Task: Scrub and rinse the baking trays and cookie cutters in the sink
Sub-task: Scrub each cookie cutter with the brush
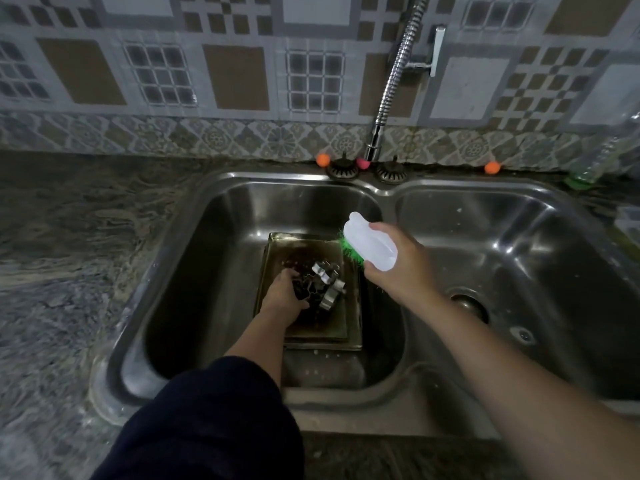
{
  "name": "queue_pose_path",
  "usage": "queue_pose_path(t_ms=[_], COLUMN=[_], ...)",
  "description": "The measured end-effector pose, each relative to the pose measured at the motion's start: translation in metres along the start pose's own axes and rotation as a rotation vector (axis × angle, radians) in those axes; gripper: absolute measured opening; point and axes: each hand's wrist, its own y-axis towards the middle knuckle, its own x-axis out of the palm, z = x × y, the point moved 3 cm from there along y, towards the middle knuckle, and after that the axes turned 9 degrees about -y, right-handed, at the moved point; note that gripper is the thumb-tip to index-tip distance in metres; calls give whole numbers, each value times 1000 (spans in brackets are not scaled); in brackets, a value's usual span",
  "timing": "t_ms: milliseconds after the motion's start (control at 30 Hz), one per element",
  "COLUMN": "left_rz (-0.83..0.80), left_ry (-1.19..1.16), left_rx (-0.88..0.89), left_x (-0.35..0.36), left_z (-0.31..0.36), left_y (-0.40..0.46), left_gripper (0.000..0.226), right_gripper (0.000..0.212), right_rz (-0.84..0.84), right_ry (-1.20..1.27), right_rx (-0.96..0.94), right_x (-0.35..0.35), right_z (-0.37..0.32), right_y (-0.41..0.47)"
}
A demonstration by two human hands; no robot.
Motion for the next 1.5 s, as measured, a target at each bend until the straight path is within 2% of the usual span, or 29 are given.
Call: queue_pose_path(t_ms=[133, 367, 600, 700, 833, 1100, 1333, 1500], left_rz=[8, 121, 100, 110, 171, 88, 196, 214], left_ry=[45, 8, 42, 73, 232, 312, 468, 461], left_rx=[10, 191, 347, 335, 308, 291, 316, 336], left_x=[-5, 9, 65, 92, 131, 228, 243, 242], left_z=[7, 70, 138, 150, 165, 201, 194, 193], left_y=[-2, -25, -77, -104, -149, -235, -251, -251], left_gripper=[76, 46, 38, 39, 42, 43, 47, 49], right_gripper=[60, 59, 60, 60, 58, 62, 63, 65], right_rz=[-10, 14, 54, 47, 84, 132, 254, 242], right_ry=[12, 45, 81, 54, 1, -94, -173, -182], right_rx=[17, 74, 134, 166, 172, 272, 390, 432], right_x=[-1, -27, -84, -115, -165, -251, -289, -294], right_z=[4, 20, 69, 101, 142, 232, 289, 310], right_y=[-1, -10, -45, -67, -96, -143, -157, -158])
